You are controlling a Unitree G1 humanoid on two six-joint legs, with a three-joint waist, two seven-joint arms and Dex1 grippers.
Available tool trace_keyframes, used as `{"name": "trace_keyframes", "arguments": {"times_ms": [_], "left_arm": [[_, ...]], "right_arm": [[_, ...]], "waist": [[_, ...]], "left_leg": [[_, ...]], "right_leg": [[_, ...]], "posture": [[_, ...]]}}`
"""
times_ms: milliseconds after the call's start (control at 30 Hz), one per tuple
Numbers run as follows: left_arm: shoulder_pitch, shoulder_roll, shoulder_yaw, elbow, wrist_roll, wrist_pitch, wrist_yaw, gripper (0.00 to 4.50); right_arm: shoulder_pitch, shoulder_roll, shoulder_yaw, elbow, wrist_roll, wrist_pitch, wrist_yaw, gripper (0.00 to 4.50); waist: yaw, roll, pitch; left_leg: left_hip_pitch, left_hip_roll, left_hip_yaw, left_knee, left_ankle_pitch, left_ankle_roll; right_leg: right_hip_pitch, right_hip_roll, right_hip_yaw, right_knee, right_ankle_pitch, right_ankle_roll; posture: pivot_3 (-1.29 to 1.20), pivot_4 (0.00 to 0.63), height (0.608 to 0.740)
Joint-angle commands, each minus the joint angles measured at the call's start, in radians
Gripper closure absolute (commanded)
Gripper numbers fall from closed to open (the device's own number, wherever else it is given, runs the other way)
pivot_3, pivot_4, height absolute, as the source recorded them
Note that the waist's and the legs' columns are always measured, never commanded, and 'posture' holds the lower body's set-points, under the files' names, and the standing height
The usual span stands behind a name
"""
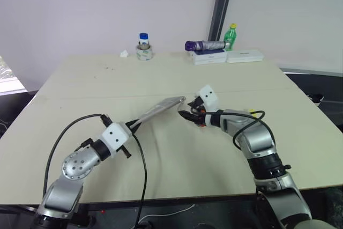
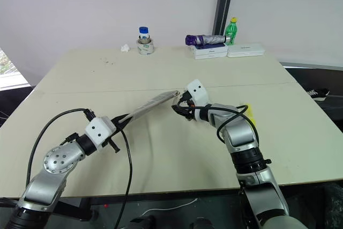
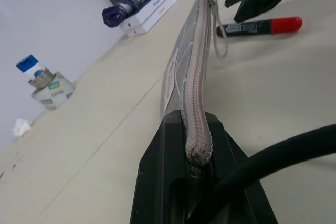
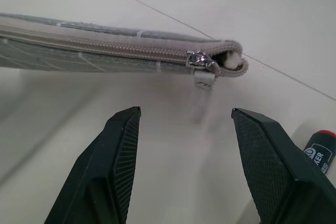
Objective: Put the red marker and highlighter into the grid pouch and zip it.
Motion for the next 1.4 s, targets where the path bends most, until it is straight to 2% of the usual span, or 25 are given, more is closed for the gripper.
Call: {"name": "trace_keyframes", "arguments": {"times_ms": [33,167,200,267,400,633,1000,1100,1400], "left_arm": [[0.004,-0.006,0.010,-0.047,-0.003,0.003,0.006,4.50],[0.007,-0.013,0.013,-0.053,-0.005,0.008,0.006,4.50],[0.007,-0.014,0.013,-0.054,-0.007,0.010,0.005,4.50],[0.006,-0.016,0.013,-0.054,-0.006,0.013,0.004,4.50],[0.004,-0.018,0.013,-0.055,-0.005,0.018,0.004,4.50],[-0.008,-0.033,-0.014,-0.037,0.034,0.019,0.019,4.50],[-0.073,-0.108,-0.075,0.011,0.104,0.037,0.068,4.50],[-0.095,-0.128,-0.085,0.033,0.119,0.036,0.082,4.50],[-0.121,-0.179,-0.096,0.058,0.151,0.036,0.128,4.50]], "right_arm": [[-0.031,0.023,-0.010,0.018,0.007,-0.042,-0.016,1.65],[-0.052,0.048,-0.011,0.081,-0.008,-0.089,-0.046,1.65],[-0.058,0.051,-0.013,0.096,-0.011,-0.100,-0.053,1.88],[-0.064,0.051,-0.013,0.114,-0.014,-0.114,-0.061,2.47],[-0.061,0.048,-0.003,0.101,-0.013,-0.122,-0.055,4.45],[-0.024,0.037,0.079,-0.042,-0.006,-0.101,0.010,4.45],[0.049,0.000,0.281,-0.338,0.040,-0.055,0.189,4.45],[0.055,0.017,0.304,-0.390,0.069,-0.043,0.215,4.45],[0.031,0.044,0.292,-0.382,0.059,-0.048,0.201,4.45]], "waist": [[-0.001,0.000,0.000],[-0.002,0.000,0.000],[-0.001,0.000,0.000],[-0.001,0.000,0.000],[0.000,0.000,0.000],[-0.001,0.000,0.000],[0.001,0.000,0.000],[0.001,0.000,0.000],[0.001,0.000,0.000]], "left_leg": [[0.000,0.000,0.000,0.000,0.000,0.000],[0.000,0.000,0.000,0.000,0.000,0.000],[0.000,0.000,0.000,0.000,0.000,0.000],[0.000,0.000,0.000,0.000,0.000,0.000],[0.000,0.000,0.000,0.000,0.000,0.000],[0.000,0.000,0.000,0.000,0.000,0.000],[0.000,0.000,-0.001,0.000,0.000,0.000],[0.000,0.000,-0.001,0.000,0.000,0.000],[0.000,0.000,-0.001,0.000,0.000,0.000]], "right_leg": [[0.000,0.000,0.000,0.000,0.000,0.000],[0.000,0.000,0.000,0.000,0.000,0.000],[0.000,0.000,0.000,0.000,0.000,0.000],[0.000,0.000,0.000,0.000,0.000,0.000],[0.000,0.000,0.000,0.000,0.000,0.000],[0.000,0.000,0.000,0.000,0.000,0.000],[0.000,0.000,0.000,0.000,0.000,0.000],[0.000,0.000,-0.001,0.000,0.000,0.000],[0.000,0.000,-0.001,0.000,0.000,0.000]], "posture": [[0.00,0.150,0.737],[0.00,0.150,0.737],[0.00,0.150,0.737],[0.00,0.150,0.737],[0.00,0.150,0.737],[0.00,0.150,0.737],[0.00,0.150,0.737],[0.00,0.150,0.737],[0.00,0.150,0.737]]}}
